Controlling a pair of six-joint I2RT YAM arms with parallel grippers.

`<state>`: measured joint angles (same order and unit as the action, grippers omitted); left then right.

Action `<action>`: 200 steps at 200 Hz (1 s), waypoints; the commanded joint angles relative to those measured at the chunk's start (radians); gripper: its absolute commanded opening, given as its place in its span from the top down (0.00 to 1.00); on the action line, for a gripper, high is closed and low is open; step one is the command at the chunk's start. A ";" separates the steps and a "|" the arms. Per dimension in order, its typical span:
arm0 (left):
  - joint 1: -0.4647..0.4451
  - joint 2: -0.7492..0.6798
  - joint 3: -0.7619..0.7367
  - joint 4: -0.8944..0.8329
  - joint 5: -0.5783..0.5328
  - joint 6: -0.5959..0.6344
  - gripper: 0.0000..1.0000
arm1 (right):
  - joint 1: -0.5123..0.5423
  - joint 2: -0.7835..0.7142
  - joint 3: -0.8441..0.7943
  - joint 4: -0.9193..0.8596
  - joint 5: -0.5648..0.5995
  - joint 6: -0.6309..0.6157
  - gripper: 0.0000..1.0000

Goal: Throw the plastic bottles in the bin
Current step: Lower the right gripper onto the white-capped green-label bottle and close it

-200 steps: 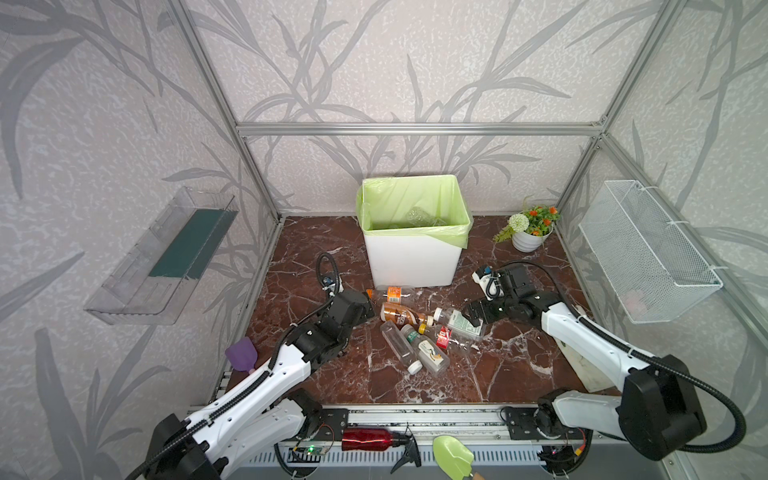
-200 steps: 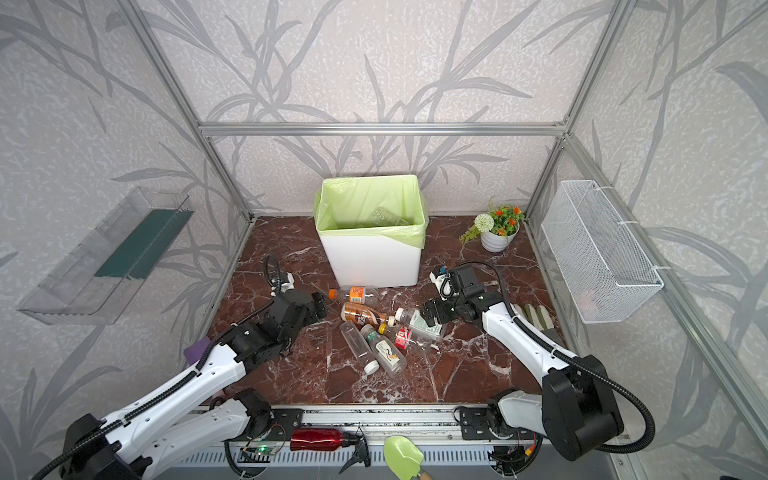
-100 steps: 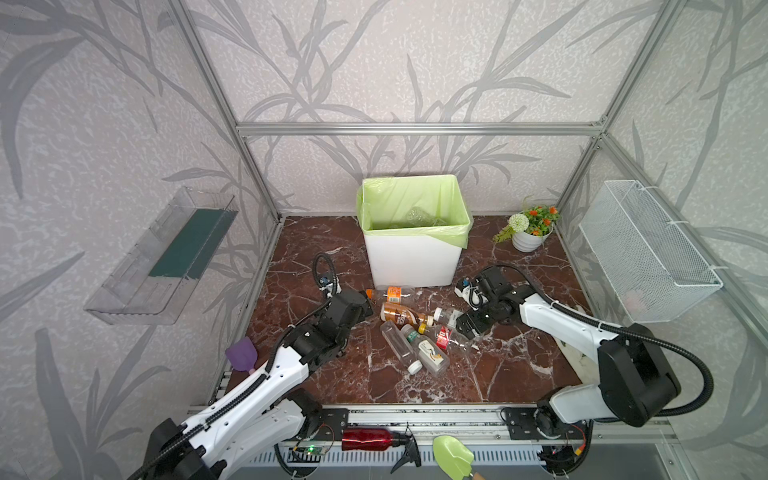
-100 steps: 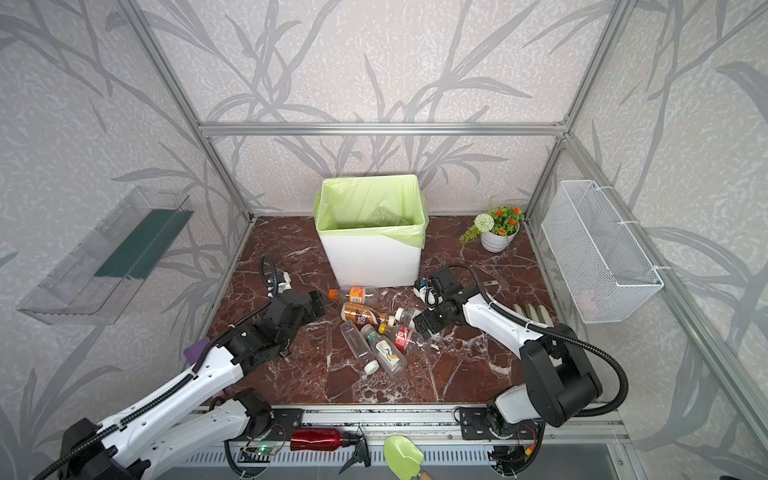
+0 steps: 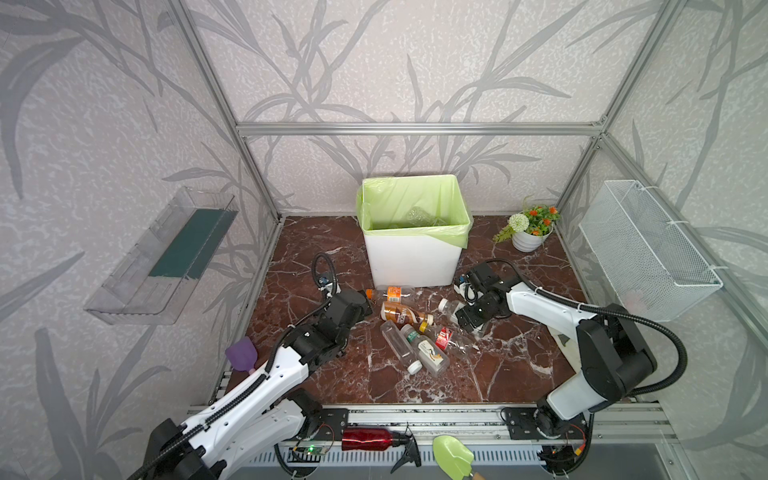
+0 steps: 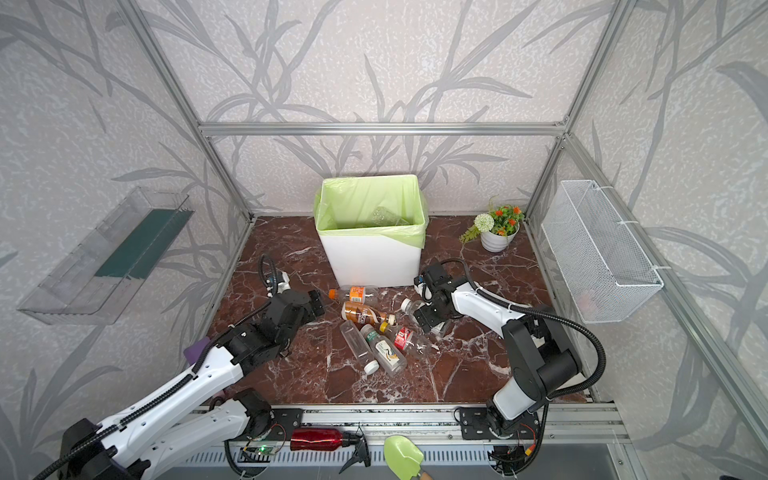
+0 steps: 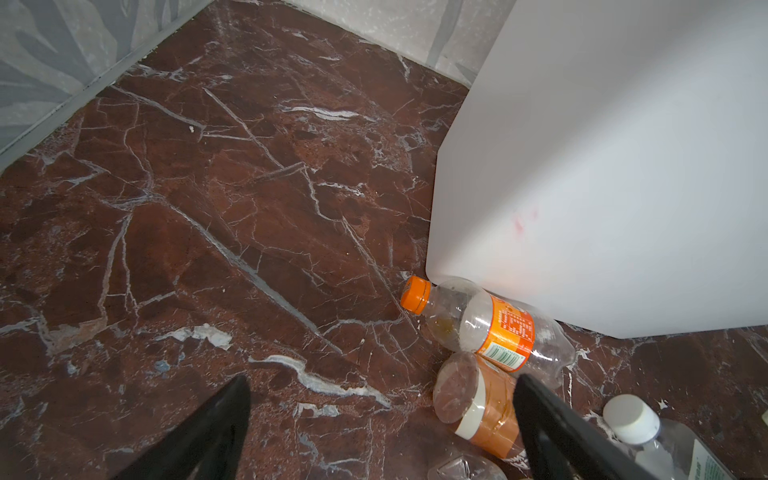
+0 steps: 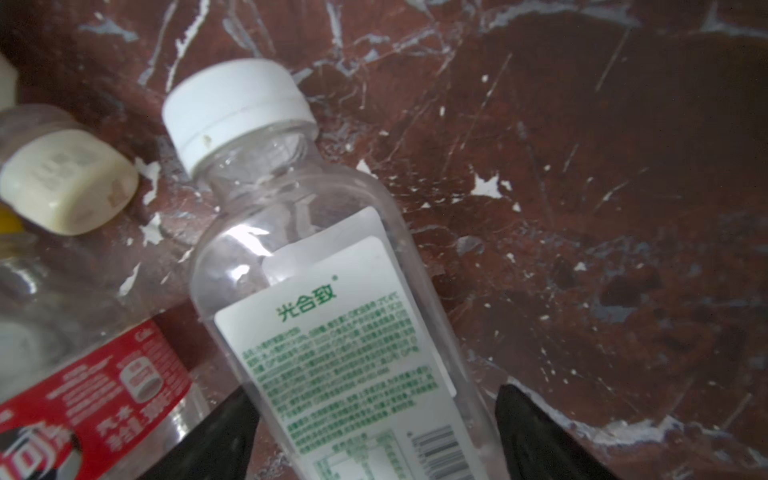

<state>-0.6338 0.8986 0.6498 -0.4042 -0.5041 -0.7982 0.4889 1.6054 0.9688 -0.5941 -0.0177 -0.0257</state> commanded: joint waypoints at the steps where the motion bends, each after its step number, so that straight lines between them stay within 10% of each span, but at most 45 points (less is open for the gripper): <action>1: 0.000 -0.008 -0.012 -0.020 -0.040 -0.015 0.01 | -0.021 0.010 0.023 -0.075 0.090 0.099 0.24; 64: 0.000 -0.010 -0.022 -0.021 -0.050 -0.019 0.01 | -0.171 -0.047 0.010 -0.112 0.113 0.259 0.33; 116: 0.001 -0.017 -0.026 -0.030 -0.057 -0.020 0.01 | -0.170 -0.013 0.060 -0.137 0.110 0.259 0.03; 200: 0.001 -0.055 -0.044 -0.048 -0.084 -0.032 0.01 | -0.175 0.161 0.165 -0.163 0.099 0.211 0.17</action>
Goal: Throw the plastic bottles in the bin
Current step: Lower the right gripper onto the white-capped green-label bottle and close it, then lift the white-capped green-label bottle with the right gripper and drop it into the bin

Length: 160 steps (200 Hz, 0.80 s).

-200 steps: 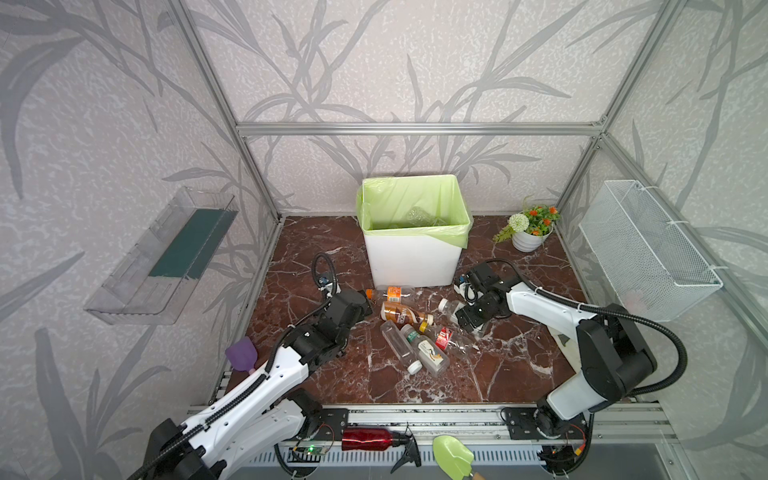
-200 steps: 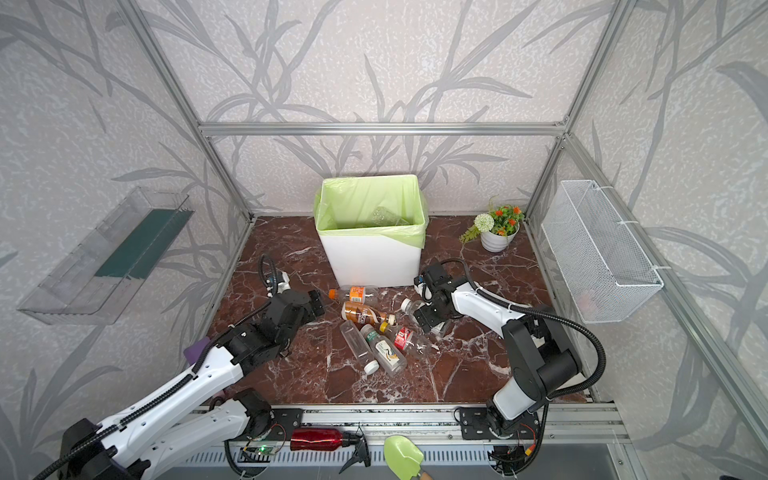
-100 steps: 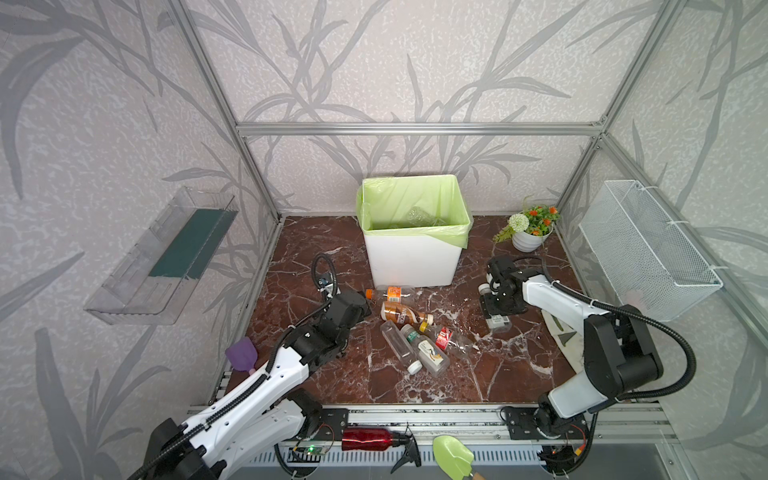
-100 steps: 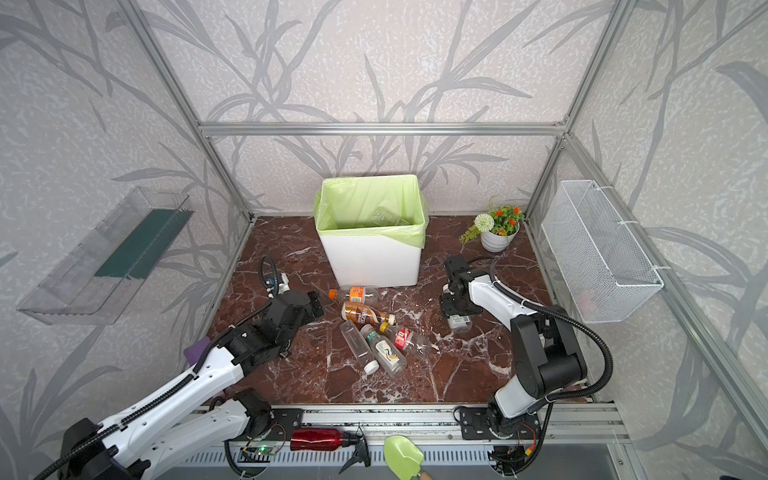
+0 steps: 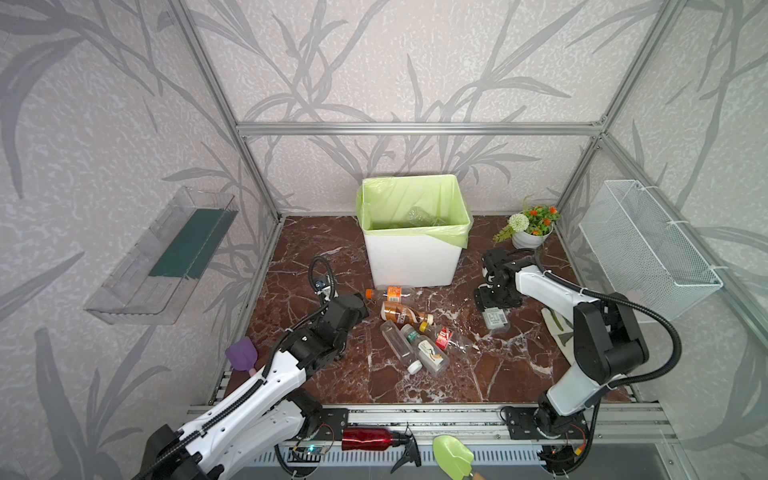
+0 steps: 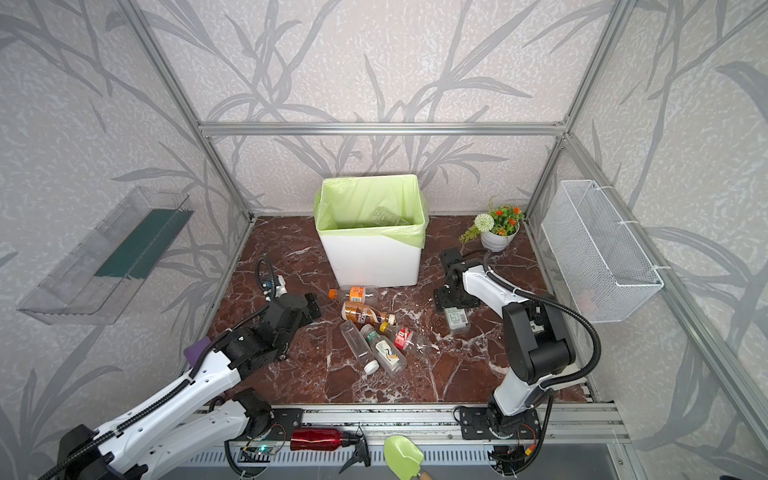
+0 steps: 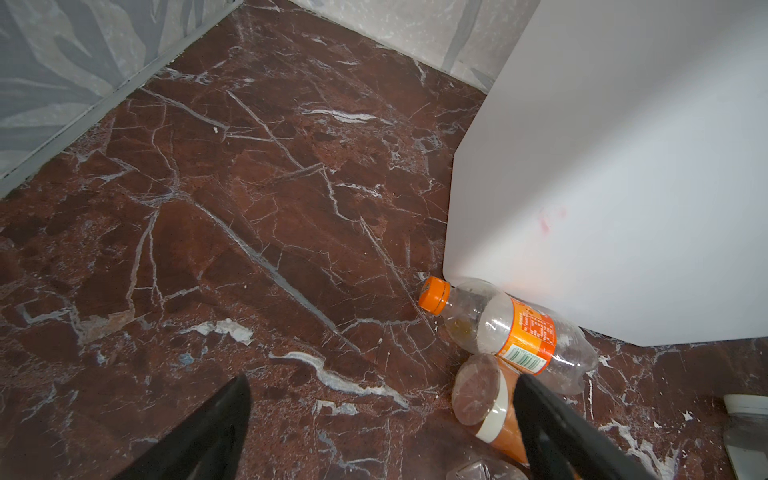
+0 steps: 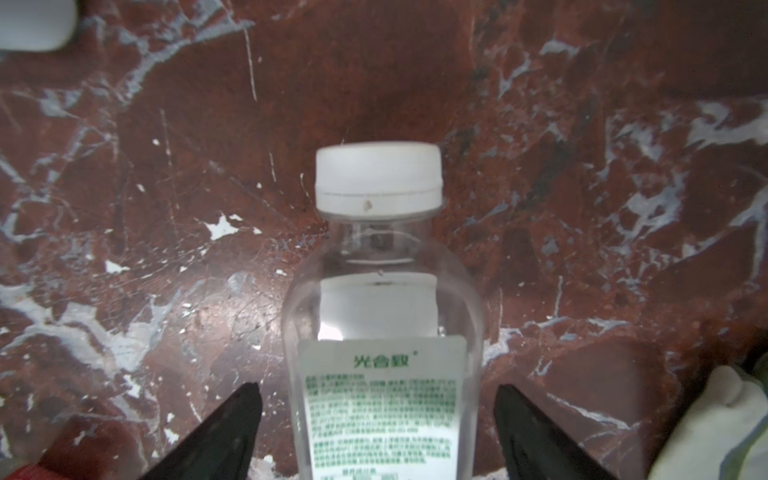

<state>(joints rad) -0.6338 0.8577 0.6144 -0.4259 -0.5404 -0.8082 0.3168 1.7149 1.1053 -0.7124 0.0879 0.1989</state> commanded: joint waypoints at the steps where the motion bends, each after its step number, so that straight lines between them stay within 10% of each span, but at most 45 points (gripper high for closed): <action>1: 0.001 -0.014 -0.008 -0.027 -0.048 -0.022 0.01 | -0.003 0.053 0.030 -0.045 -0.007 -0.013 0.17; 106: 0.003 -0.015 -0.002 -0.036 -0.084 0.000 0.01 | -0.012 -0.001 0.023 -0.038 -0.039 -0.014 0.42; 160: 0.058 -0.036 -0.033 -0.031 -0.083 0.001 0.01 | -0.163 -0.469 0.050 0.174 -0.233 -0.001 0.47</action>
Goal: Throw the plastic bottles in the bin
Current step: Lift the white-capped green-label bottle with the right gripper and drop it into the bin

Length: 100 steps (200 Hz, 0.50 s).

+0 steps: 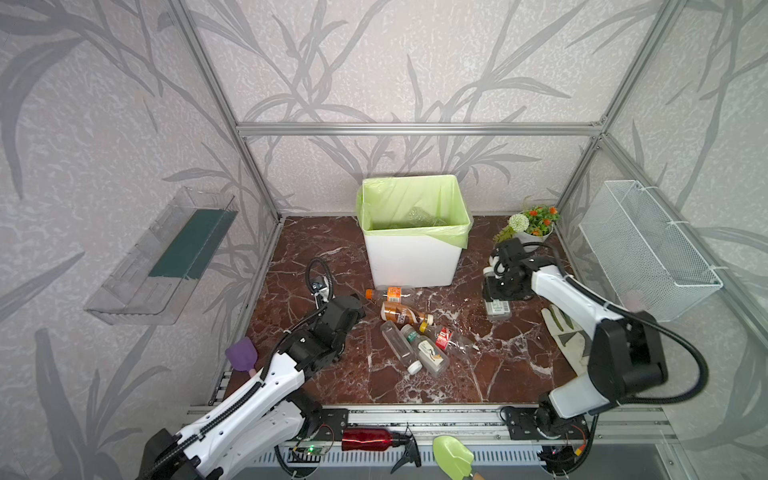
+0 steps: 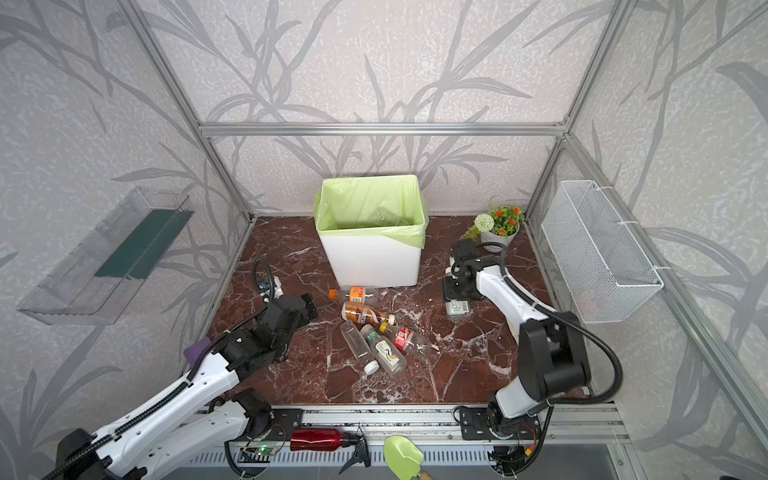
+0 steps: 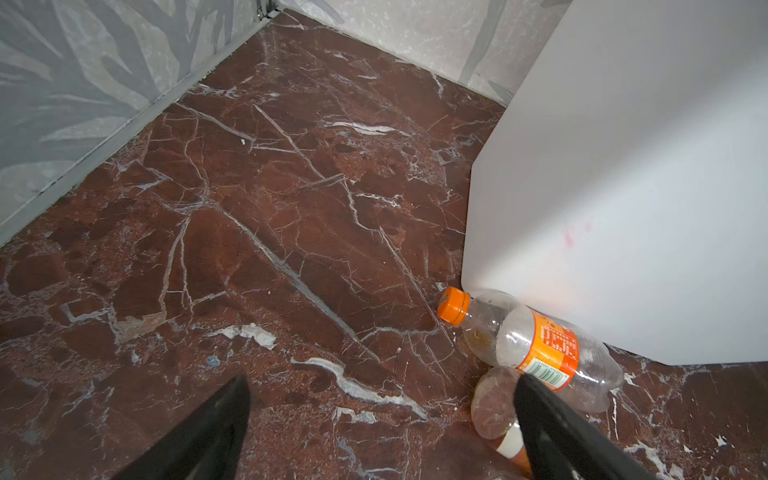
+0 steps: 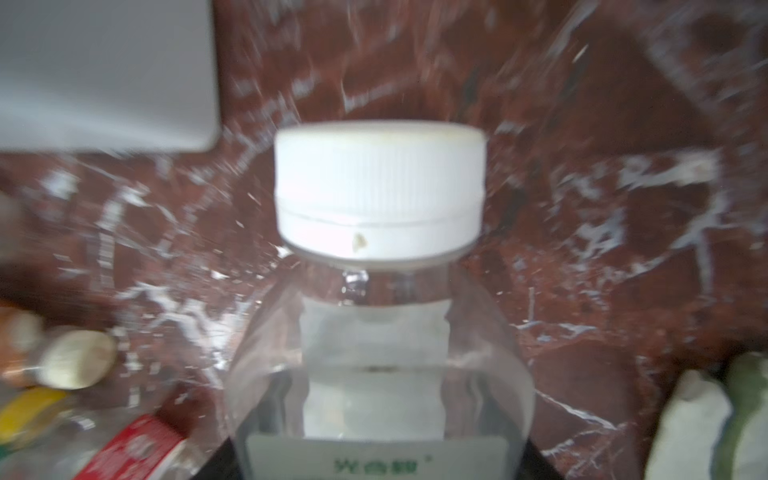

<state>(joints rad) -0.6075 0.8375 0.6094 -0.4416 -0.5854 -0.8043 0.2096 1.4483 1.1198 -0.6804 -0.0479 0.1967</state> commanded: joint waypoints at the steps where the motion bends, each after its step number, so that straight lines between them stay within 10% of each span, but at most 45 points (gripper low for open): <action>1: 0.035 -0.015 -0.030 -0.013 -0.036 -0.003 0.01 | -0.057 -0.213 0.037 0.149 -0.099 0.001 0.47; 70: 0.178 0.003 -0.071 -0.013 0.113 -0.010 0.01 | -0.087 -0.147 0.655 0.326 -0.264 0.093 0.45; 100: 0.179 -0.010 -0.073 -0.022 0.114 -0.005 0.01 | 0.132 0.078 0.888 0.228 -0.232 0.015 0.42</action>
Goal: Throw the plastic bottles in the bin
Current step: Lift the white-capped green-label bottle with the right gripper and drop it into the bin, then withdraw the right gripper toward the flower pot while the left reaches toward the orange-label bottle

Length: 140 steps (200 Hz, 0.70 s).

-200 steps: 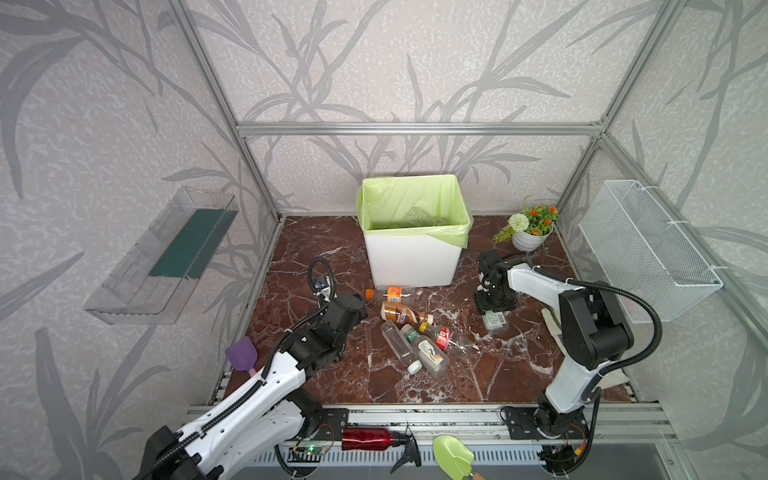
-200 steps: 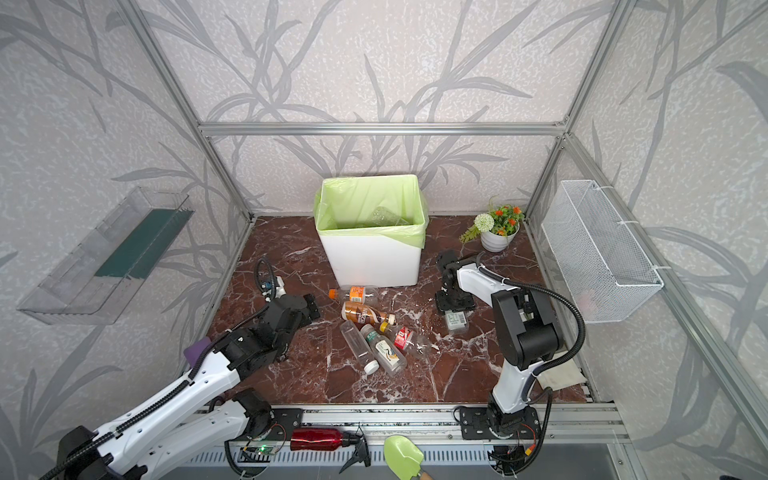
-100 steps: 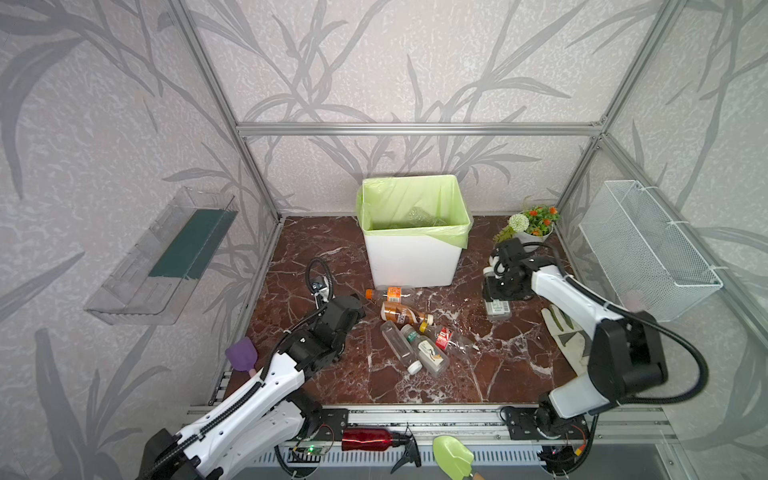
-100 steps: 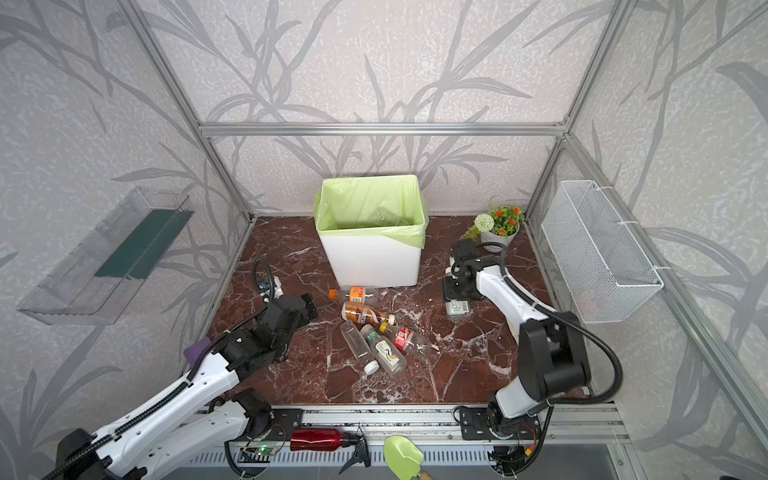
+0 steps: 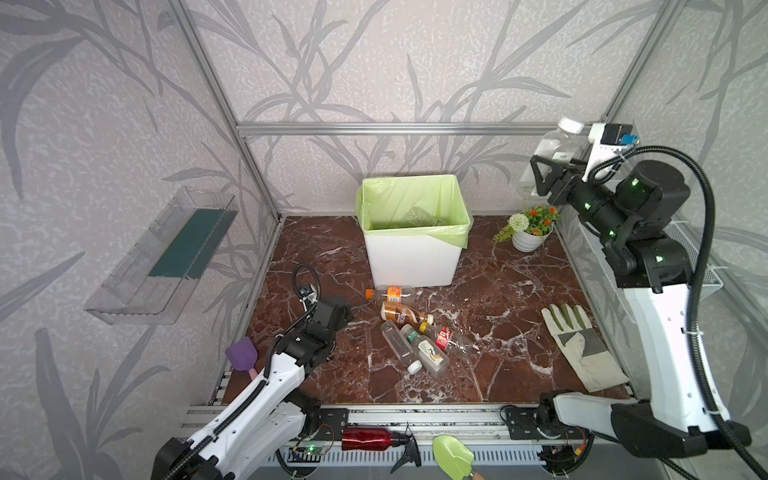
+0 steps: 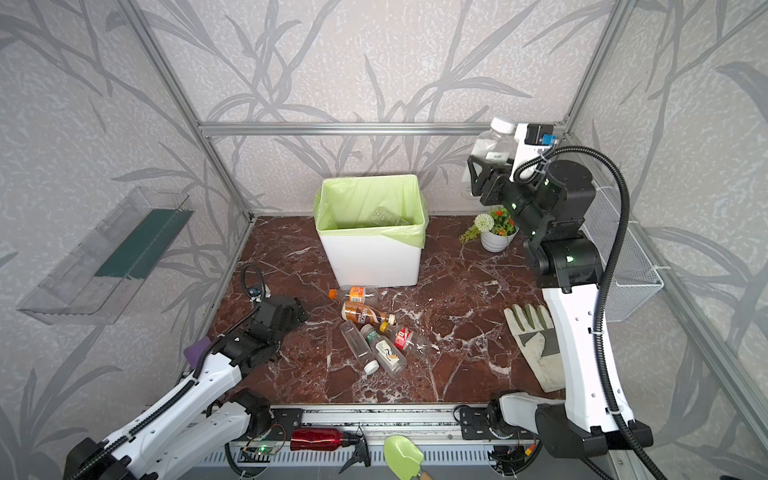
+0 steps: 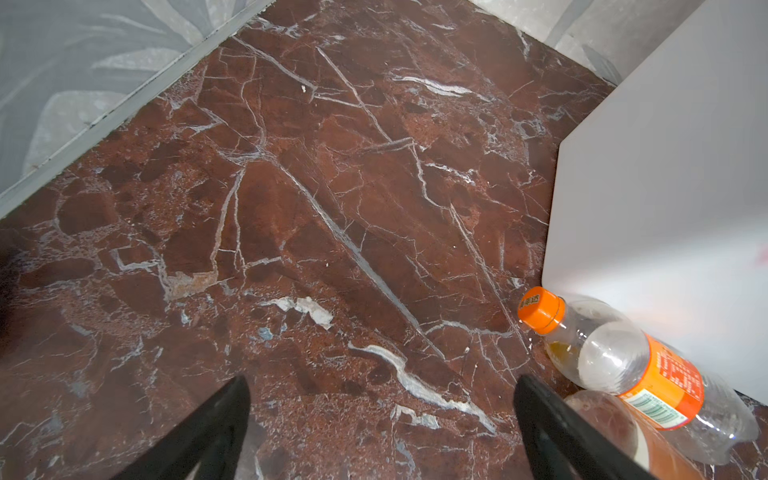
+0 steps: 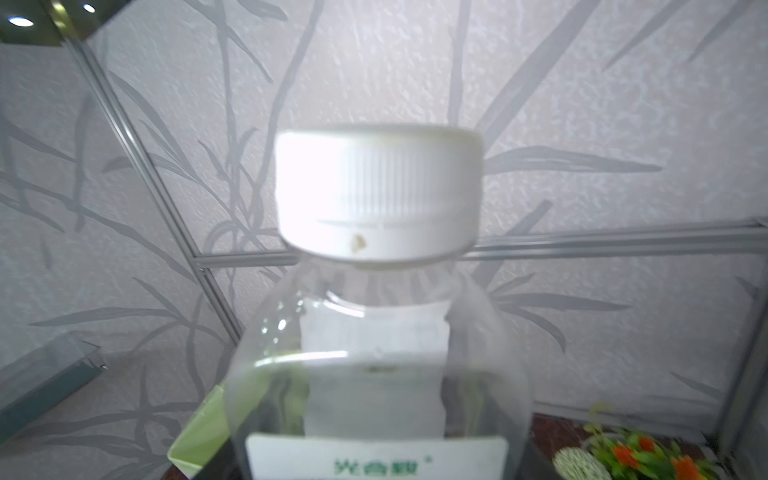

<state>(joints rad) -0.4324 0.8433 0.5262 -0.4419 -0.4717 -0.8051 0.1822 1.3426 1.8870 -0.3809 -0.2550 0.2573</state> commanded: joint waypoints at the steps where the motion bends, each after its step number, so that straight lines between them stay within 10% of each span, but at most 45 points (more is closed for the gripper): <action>1: 0.004 -0.015 0.011 -0.022 0.001 -0.005 0.01 | 0.168 0.194 0.128 -0.084 -0.021 -0.050 0.42; 33: 0.003 -0.013 0.012 -0.040 0.018 -0.031 0.01 | 0.295 0.451 0.178 -0.200 -0.079 0.004 0.40; 62: 0.003 -0.026 0.047 -0.110 -0.027 0.013 0.01 | 0.303 0.451 0.375 -0.250 0.041 -0.071 0.00; 91: 0.003 -0.038 0.046 -0.087 -0.037 0.016 0.01 | 0.260 0.421 0.667 -0.338 0.146 -0.108 0.01; 140: -0.001 0.009 0.047 -0.075 0.043 -0.024 0.01 | 0.238 0.031 0.162 0.000 0.229 -0.127 0.01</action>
<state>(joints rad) -0.4316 0.8341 0.5491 -0.5026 -0.4587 -0.8009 0.4259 1.4776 2.2139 -0.5018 -0.0853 0.1570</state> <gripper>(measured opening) 0.991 0.990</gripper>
